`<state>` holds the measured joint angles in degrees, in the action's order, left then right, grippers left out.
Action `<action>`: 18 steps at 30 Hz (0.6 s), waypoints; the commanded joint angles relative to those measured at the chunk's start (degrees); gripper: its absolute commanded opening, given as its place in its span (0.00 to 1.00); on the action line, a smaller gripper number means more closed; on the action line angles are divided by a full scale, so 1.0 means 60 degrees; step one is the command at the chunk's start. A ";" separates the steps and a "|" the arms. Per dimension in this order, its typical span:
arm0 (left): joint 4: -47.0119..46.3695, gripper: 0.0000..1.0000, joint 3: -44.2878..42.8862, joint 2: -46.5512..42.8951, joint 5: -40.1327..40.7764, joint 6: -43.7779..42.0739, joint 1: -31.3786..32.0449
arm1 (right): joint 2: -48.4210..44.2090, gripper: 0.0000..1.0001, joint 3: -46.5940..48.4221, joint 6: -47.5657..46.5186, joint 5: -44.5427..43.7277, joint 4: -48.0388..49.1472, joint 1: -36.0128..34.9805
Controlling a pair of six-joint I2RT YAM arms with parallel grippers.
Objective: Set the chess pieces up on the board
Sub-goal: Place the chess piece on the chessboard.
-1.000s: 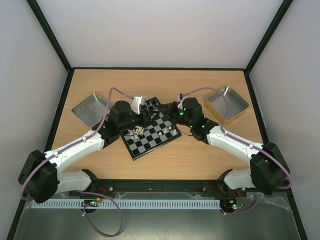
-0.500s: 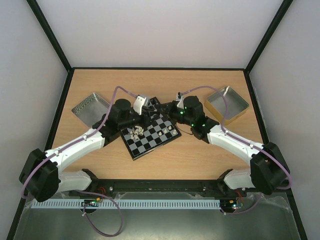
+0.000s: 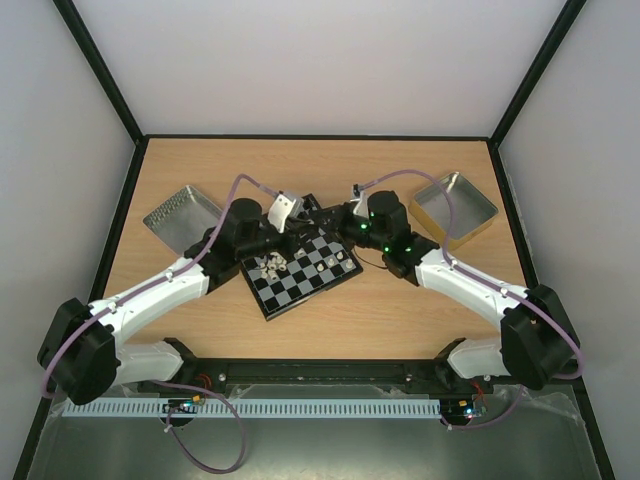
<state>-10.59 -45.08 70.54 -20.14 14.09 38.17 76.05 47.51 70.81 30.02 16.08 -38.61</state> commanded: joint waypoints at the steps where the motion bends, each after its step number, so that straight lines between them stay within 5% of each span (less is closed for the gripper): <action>1: -0.0006 0.06 -0.0361 -0.0169 -0.0283 -0.0788 -0.0019 | -0.0329 0.17 0.0431 -0.0964 0.0678 -0.0694 0.0169; 8: 0.0498 0.04 -0.0651 -0.0087 -0.1997 -0.2449 -0.0005 | -0.0908 0.45 0.0972 -0.2858 0.2916 -0.1936 0.1183; 18: 0.1537 0.03 -0.1830 0.0363 -0.4383 -0.4260 -0.0027 | -0.2505 0.54 0.0554 -0.4509 0.4032 -0.3142 0.1543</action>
<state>-4.89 -50.87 71.26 -38.41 -4.97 38.17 64.34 51.81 48.71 48.47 0.10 -29.61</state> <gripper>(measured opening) 0.134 0.534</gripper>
